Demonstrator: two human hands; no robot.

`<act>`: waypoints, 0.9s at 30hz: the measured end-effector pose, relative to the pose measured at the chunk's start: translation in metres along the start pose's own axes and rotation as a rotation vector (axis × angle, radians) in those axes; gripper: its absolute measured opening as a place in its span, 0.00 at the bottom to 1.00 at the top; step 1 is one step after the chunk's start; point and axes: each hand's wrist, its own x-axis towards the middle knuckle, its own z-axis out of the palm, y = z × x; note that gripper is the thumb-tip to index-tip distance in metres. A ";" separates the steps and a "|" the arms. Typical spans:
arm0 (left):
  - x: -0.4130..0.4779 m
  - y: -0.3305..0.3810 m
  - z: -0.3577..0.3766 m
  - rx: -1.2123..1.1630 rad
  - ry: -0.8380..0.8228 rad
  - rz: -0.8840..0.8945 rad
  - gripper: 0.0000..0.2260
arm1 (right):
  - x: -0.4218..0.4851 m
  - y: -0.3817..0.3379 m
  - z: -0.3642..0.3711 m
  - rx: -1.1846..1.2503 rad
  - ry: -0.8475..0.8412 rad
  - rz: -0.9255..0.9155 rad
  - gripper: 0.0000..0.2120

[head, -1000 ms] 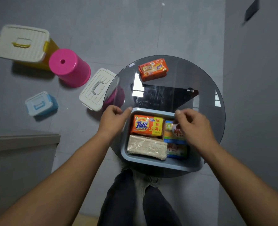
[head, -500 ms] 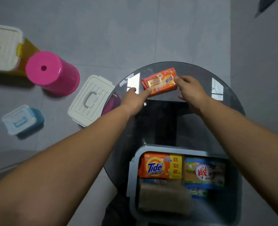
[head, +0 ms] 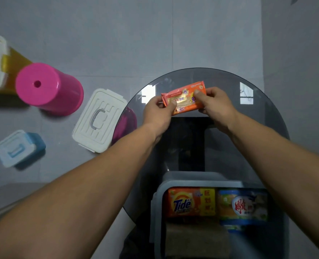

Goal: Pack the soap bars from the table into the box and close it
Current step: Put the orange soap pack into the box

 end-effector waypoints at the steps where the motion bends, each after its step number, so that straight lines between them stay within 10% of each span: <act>1: -0.004 0.000 0.001 -0.019 0.004 -0.004 0.12 | -0.005 0.001 -0.002 0.006 0.001 -0.001 0.15; 16: -0.217 0.017 -0.001 -0.061 -0.091 0.207 0.15 | -0.207 0.012 -0.097 0.249 0.091 -0.078 0.11; 27: -0.335 -0.080 0.038 0.015 -0.201 -0.091 0.07 | -0.331 0.117 -0.146 0.056 0.147 0.068 0.09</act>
